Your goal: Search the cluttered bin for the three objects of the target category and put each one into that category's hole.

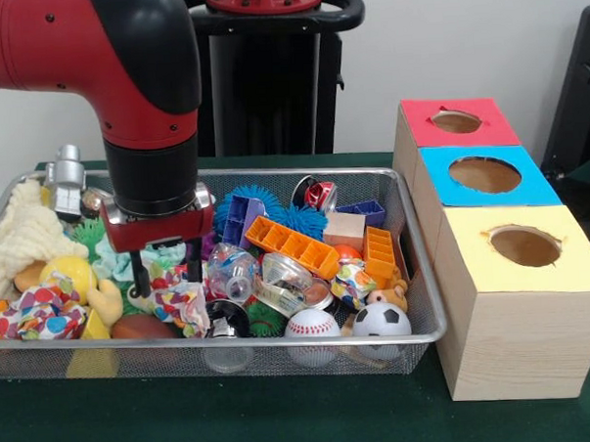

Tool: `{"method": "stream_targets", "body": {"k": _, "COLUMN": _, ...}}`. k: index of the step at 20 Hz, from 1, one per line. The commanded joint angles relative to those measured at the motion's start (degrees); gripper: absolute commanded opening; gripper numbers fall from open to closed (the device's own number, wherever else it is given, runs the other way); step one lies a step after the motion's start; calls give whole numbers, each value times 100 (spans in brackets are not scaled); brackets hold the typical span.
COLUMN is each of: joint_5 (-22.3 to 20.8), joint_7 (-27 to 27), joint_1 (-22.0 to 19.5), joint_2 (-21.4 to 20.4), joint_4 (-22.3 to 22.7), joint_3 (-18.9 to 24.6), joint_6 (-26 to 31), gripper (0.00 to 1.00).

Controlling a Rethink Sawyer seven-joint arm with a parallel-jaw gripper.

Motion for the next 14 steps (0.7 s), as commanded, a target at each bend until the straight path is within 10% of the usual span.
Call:
{"method": "stream_targets", "body": {"k": 1, "joint_5": -61, "joint_7": 272, "joint_1": 47, "joint_2": 217, "joint_4": -120, "joint_3": -59, "joint_6": 147, "gripper": 100}}
{"method": "stream_targets", "body": {"k": 12, "joint_5": -130, "joint_7": 129, "joint_1": -22, "joint_2": 167, "joint_4": -9, "joint_3": 14, "joint_6": -28, "gripper": 100}}
{"method": "stream_targets", "body": {"k": 13, "joint_5": -141, "joint_7": 115, "joint_1": -17, "joint_2": 167, "joint_4": -19, "joint_3": 18, "joint_6": -24, "gripper": 0}}
{"method": "stream_targets", "body": {"k": 14, "joint_5": -150, "joint_7": 104, "joint_1": -13, "joint_2": 166, "joint_4": -25, "joint_3": 19, "joint_6": -26, "gripper": 0}}
